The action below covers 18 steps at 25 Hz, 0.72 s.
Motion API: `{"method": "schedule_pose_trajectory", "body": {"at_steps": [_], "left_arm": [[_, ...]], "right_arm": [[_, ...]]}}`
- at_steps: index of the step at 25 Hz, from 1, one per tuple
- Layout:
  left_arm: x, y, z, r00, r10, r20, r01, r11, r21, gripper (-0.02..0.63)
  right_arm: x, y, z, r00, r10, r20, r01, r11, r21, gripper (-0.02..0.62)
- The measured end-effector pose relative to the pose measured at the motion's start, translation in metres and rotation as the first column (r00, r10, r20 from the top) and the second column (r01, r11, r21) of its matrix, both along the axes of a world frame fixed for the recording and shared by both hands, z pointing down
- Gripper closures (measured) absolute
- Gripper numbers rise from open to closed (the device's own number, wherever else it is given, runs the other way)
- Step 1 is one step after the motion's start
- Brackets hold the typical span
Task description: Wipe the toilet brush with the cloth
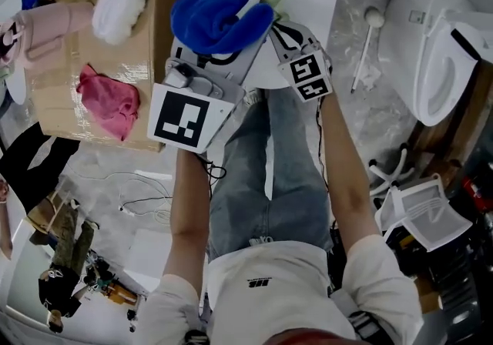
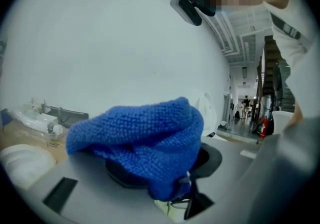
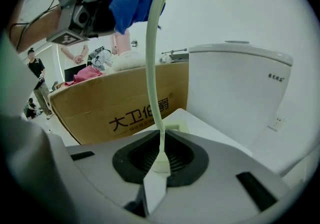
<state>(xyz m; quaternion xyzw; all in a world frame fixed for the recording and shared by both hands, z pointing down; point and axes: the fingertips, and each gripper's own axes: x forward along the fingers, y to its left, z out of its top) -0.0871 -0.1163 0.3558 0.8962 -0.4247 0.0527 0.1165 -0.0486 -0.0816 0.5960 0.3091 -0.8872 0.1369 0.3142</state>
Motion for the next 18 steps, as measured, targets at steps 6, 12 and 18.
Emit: {"method": "schedule_pose_trajectory", "body": {"at_steps": [6, 12, 18], "left_arm": [[-0.006, 0.019, -0.02, 0.999, -0.029, 0.022, 0.029, 1.0, -0.007, 0.42], [-0.014, 0.042, -0.049, 0.997, -0.067, 0.03, 0.068, 0.996, -0.049, 0.42], [-0.019, 0.068, -0.084, 0.992, -0.097, 0.08, 0.103, 0.992, -0.071, 0.426]], "right_arm": [[0.015, 0.019, -0.074, 0.995, 0.06, 0.074, -0.064, 0.997, 0.054, 0.572], [0.025, 0.03, -0.179, 0.987, 0.085, 0.135, -0.107, 0.98, 0.166, 0.572], [0.027, 0.053, -0.285, 0.956, 0.087, 0.279, -0.148, 0.968, 0.204, 0.598]]}}
